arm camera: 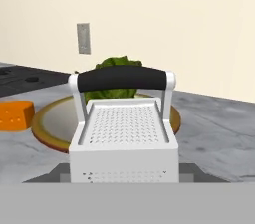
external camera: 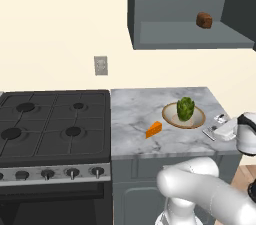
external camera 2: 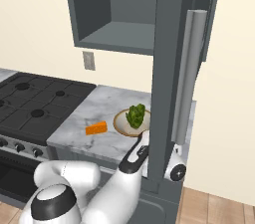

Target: Pick the cheese from the fridge and the cheese grater from the cabinet and place them next to the salad bowl.

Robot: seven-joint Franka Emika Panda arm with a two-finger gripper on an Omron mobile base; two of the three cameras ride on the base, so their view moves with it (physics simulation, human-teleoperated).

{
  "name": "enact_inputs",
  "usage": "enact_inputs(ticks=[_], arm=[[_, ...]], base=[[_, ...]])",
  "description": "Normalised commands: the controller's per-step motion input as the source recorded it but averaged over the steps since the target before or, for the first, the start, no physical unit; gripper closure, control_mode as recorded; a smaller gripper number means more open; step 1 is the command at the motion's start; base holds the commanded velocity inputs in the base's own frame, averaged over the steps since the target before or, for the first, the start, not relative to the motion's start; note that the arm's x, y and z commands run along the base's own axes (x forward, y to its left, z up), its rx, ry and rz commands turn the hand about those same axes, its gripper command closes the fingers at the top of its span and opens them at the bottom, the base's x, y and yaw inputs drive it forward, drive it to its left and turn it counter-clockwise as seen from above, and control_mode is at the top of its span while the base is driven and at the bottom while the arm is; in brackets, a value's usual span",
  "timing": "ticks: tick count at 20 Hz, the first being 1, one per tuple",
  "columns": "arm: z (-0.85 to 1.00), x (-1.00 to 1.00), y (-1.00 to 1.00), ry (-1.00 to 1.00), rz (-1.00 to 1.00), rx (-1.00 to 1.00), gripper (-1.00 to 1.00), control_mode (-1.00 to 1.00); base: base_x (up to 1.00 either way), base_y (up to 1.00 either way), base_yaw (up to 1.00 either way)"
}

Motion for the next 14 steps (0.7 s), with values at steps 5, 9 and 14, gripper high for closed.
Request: enact_inputs(ticks=[5,9,14], arm=[[-0.29,0.15,-0.02,-0.05,0.05,0.00,1.00,-1.00],[-0.20,0.14,0.00,-0.03,0.03,0.00,1.00,-1.00],[-0.11,0.18,0.00,-0.01,0.02,0.00,1.00,-1.00]], base=[[0.00,0.00,0.00],[0.00,0.00,0.00],[0.00,0.00,0.00]])
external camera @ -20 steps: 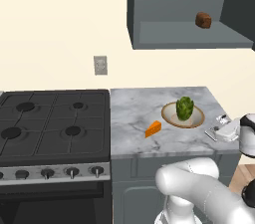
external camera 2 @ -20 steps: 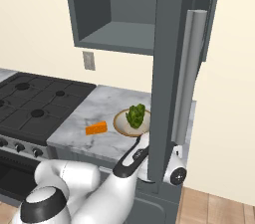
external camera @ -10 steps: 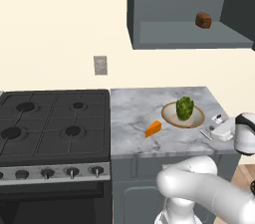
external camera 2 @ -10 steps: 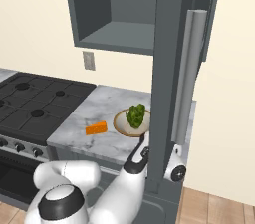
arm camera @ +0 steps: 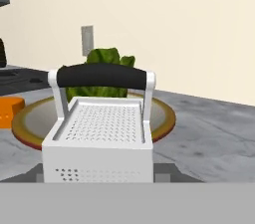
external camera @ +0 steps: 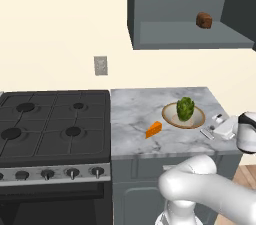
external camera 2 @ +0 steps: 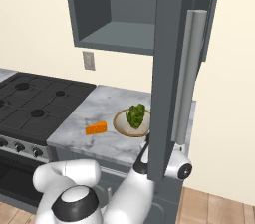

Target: Pick the cheese from the fridge and the cheese grater from the cabinet and place them next to the salad bowl.

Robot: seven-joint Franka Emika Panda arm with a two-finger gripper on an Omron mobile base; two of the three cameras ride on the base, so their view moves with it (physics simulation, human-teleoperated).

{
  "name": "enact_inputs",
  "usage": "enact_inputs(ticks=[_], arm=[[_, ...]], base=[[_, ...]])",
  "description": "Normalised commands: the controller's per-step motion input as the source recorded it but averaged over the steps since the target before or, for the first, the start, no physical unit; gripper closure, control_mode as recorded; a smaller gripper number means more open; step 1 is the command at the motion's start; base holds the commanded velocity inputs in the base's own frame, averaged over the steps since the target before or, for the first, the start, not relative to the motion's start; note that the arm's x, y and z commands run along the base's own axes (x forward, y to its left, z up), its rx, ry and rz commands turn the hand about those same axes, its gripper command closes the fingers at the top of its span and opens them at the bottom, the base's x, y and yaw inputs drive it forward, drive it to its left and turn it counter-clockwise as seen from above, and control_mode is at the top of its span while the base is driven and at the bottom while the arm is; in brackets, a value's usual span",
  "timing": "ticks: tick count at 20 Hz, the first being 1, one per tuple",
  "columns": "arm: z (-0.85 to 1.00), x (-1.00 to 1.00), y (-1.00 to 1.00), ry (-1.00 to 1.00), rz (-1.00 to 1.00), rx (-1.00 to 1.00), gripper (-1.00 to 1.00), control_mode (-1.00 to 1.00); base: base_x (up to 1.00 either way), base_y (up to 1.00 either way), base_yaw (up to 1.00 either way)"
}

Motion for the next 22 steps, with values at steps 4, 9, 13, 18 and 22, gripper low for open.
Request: enact_inputs(ticks=[4,9,13,18,22], arm=[[-0.19,0.12,0.00,-0.05,0.01,0.00,1.00,-1.00],[-0.34,0.01,0.00,-0.07,0.00,-0.02,1.00,-1.00],[-0.40,0.00,0.00,0.00,0.00,-0.05,1.00,-1.00],[-0.31,0.03,0.00,0.07,0.00,-0.03,1.00,-1.00],[-0.34,0.07,0.00,0.14,0.00,-0.01,1.00,-1.00]], base=[[0.00,0.00,0.00],[0.00,0.00,0.00],[0.00,0.00,0.00],[0.00,0.00,0.00],[0.00,0.00,0.00]])
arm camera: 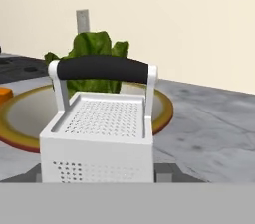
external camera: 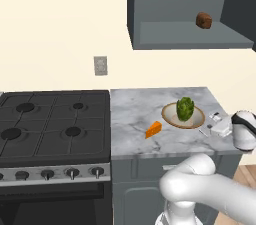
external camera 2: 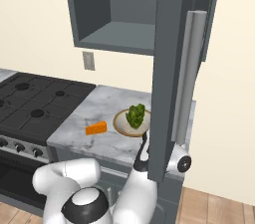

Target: Pick the cheese from the fridge and the cheese grater from the cabinet and place them next to the salad bowl.

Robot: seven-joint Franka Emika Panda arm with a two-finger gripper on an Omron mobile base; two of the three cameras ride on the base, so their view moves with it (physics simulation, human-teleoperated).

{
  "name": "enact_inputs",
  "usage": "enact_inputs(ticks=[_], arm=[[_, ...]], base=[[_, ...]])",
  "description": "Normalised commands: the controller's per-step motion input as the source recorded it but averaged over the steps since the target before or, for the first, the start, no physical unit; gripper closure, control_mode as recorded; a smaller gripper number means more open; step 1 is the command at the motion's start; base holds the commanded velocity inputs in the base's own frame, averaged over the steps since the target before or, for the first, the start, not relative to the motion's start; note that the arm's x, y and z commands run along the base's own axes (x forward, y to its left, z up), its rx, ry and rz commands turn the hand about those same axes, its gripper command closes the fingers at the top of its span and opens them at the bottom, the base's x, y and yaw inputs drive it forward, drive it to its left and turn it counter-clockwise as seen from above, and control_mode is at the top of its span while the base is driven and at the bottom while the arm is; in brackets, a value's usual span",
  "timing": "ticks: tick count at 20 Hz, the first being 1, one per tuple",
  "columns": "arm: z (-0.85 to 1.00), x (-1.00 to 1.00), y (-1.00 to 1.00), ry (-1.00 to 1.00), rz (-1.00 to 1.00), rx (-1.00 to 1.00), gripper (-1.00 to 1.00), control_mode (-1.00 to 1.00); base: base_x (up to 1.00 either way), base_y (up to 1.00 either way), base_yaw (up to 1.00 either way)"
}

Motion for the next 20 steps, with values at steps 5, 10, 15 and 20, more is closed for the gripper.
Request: enact_inputs(ticks=[5,10,15,20], arm=[[-0.25,0.03,0.00,0.06,0.00,-0.01,1.00,-1.00],[-0.05,0.00,0.00,0.00,0.00,0.00,1.00,-1.00],[-0.08,0.00,0.00,-0.02,0.00,0.00,-1.00,-1.00],[-0.02,0.00,0.00,-0.02,0.00,0.00,-1.00,-1.00]], base=[[0.00,0.00,0.00],[0.00,0.00,0.00],[0.00,0.00,0.00],[0.00,0.00,0.00]])
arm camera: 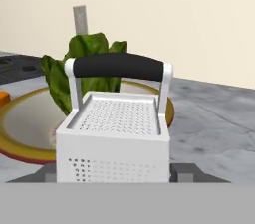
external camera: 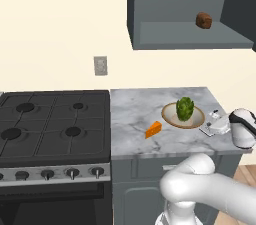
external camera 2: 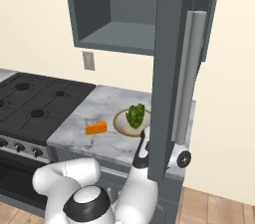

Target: Pick the cheese from the fridge and the cheese grater from the cabinet and place them next to the salad bowl.

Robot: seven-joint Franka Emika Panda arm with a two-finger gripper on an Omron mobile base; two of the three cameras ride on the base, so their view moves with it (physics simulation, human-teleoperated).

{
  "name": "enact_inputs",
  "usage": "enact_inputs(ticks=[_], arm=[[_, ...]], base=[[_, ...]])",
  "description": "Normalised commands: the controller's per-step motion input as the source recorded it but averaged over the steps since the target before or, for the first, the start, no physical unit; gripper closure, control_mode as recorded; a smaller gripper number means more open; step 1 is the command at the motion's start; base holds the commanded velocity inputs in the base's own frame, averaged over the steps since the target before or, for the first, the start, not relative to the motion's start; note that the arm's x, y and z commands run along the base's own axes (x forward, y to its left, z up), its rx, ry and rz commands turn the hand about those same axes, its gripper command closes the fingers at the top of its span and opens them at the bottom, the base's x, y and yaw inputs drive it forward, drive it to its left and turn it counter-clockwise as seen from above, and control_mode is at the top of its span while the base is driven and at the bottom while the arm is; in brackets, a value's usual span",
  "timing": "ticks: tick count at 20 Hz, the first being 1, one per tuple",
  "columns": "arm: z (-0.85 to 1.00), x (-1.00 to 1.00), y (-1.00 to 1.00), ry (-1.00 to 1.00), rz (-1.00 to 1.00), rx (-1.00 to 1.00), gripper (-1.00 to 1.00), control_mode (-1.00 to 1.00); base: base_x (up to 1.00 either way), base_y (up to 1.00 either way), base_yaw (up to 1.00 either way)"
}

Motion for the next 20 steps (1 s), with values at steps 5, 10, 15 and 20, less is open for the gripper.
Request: enact_inputs(ticks=[5,10,15,20], arm=[[0.00,-0.10,0.00,0.00,0.00,0.00,-1.00,-1.00],[0.02,-0.23,0.00,0.00,0.00,0.00,-1.00,-1.00],[0.17,-0.40,0.00,0.00,-0.02,0.00,-1.00,-1.00],[0.14,-0.51,0.00,0.00,-0.04,0.00,-1.00,-1.00]], base=[[0.00,0.00,0.00],[0.00,0.00,0.00],[0.00,0.00,0.00],[0.00,0.00,0.00]])
